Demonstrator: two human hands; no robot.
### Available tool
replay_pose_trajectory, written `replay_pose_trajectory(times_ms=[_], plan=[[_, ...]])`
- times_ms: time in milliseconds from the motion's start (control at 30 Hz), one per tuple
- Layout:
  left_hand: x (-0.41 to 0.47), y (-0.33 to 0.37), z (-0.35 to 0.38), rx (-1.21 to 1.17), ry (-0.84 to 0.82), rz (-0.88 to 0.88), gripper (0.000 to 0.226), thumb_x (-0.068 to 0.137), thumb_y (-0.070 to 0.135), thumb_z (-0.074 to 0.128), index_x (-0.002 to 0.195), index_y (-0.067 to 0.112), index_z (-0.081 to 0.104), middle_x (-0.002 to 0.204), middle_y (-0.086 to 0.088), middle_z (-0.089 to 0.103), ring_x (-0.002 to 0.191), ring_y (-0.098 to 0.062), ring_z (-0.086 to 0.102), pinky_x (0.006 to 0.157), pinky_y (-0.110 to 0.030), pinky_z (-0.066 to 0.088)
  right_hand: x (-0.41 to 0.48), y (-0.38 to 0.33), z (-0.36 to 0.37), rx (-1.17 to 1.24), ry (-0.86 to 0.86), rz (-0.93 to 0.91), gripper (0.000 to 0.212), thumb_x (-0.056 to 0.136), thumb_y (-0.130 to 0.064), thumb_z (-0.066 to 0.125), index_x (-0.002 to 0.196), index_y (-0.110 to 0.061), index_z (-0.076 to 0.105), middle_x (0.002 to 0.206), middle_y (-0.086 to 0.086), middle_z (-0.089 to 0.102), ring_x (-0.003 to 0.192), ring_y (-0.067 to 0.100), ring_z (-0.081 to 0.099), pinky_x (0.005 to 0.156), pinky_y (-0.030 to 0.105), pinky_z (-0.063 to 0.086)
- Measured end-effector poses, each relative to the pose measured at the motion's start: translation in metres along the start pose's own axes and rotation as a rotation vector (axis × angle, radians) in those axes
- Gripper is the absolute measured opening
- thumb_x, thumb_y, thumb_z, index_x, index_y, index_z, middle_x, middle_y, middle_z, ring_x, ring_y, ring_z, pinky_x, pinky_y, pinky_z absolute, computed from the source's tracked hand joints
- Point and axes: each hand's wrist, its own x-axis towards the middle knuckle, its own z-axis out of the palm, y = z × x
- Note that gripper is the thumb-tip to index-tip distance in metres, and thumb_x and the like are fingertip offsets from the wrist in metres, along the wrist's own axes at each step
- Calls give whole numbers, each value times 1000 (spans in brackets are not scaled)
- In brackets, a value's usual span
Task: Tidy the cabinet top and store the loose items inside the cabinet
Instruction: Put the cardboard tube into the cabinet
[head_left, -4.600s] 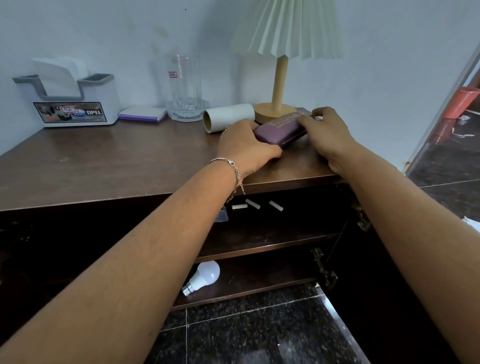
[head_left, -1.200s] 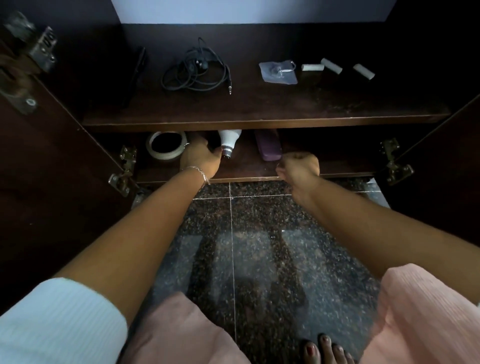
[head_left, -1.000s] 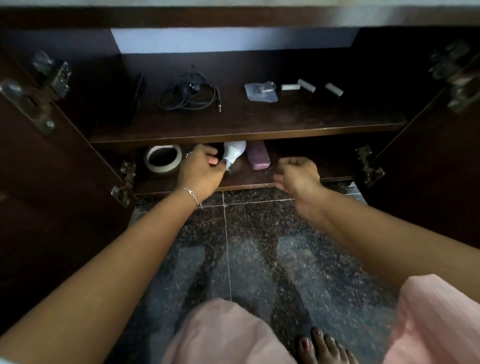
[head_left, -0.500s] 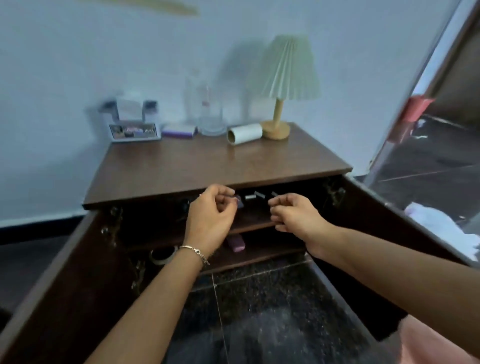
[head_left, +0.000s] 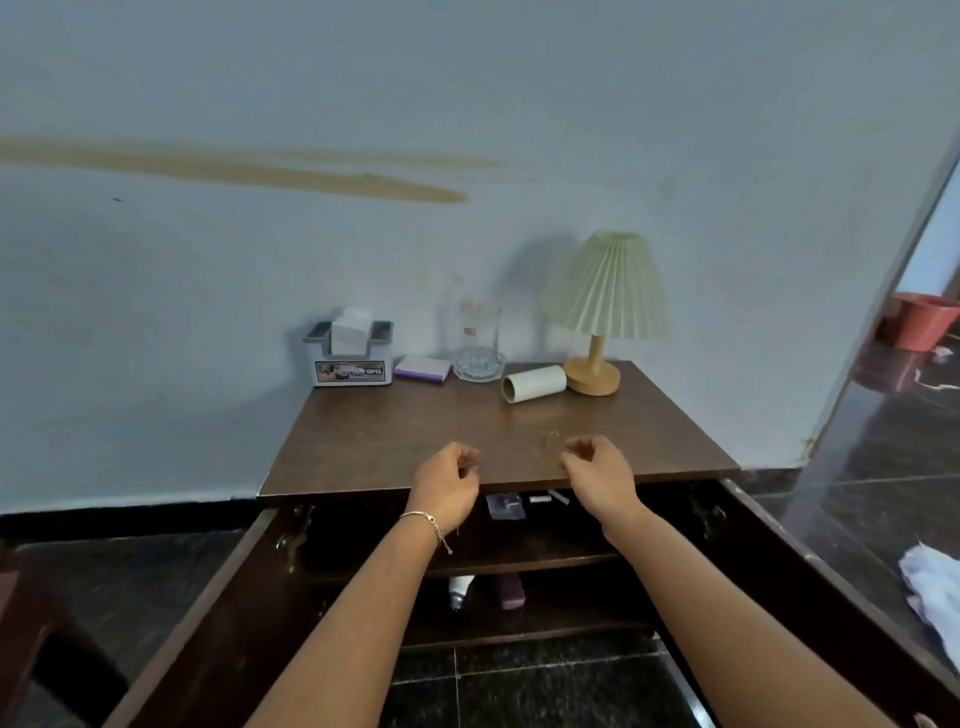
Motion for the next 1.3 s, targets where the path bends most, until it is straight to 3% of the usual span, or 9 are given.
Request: replay_pose_trajectory(times_ms=[100, 300, 500, 633, 733, 867, 1000, 1133, 1300], plan=[[8, 0, 1, 38, 14, -9, 26, 93, 9, 53, 117, 14, 61, 121, 0, 64, 115, -13, 58, 100, -20, 41, 31, 6, 0, -280, -107, -125, 41, 90, -18, 55, 129, -9, 51, 130, 6, 54, 118, 22, 52, 91, 26, 38], [27, -1, 9, 131, 63, -32, 32, 89, 14, 62, 121, 16, 59, 126, 0, 62, 116, -14, 57, 103, -28, 44, 88, 16, -2, -341, -194, -189, 50, 87, -24, 62, 130, -6, 46, 135, 14, 47, 121, 26, 48, 99, 32, 38], [44, -1, 19, 179, 113, -41, 46, 82, 19, 72, 125, 18, 56, 132, 1, 58, 122, -15, 54, 105, -28, 43, 126, 32, 1, -463, -200, -371, 81, 85, -39, 64, 148, -11, 22, 156, 11, 17, 145, 28, 17, 117, 40, 16], [55, -6, 23, 55, 149, -55, 53, 76, 16, 78, 124, 17, 56, 131, 2, 58, 120, -14, 56, 103, -27, 44, 150, 30, 14, -609, -120, -611, 84, 87, -40, 56, 152, -12, 11, 162, 5, 2, 149, 24, -2, 121, 40, 7], [62, -8, 22, 4, 154, -52, 60, 73, 13, 80, 126, 17, 54, 125, 4, 60, 112, -11, 57, 95, -17, 45, 166, 27, 22, -649, -118, -671, 84, 87, -45, 53, 153, -13, 11, 163, 3, 0, 150, 21, -1, 121, 41, 10], [66, -14, 21, -32, 166, -41, 61, 69, 13, 83, 123, 18, 55, 118, 6, 63, 112, -9, 59, 98, -22, 47, 182, 29, 27, -669, -149, -690, 86, 87, -53, 51, 153, -17, 8, 163, 0, 2, 150, 20, -1, 121, 42, 12], [66, -13, 23, -27, 168, -38, 60, 70, 14, 82, 124, 18, 56, 118, 6, 63, 112, -7, 58, 99, -22, 46, 182, 26, 28, -748, -105, -691, 87, 85, -60, 48, 153, -18, 13, 156, 7, 23, 145, 28, 19, 115, 46, 18], [63, -8, 23, 2, 171, -39, 58, 72, 15, 81, 124, 17, 56, 118, 5, 63, 113, -7, 58, 98, -19, 45, 172, 25, 22, -810, -8, -711, 86, 79, -64, 52, 148, -19, 28, 137, 8, 35, 130, 29, 37, 108, 46, 24], [63, -5, 21, 9, 144, -52, 58, 73, 16, 81, 125, 18, 55, 118, 6, 62, 110, -6, 57, 95, -15, 44, 177, 27, 21, -757, -9, -773, 67, 72, -63, 60, 120, -17, 51, 125, 7, 46, 119, 28, 44, 100, 42, 32]])
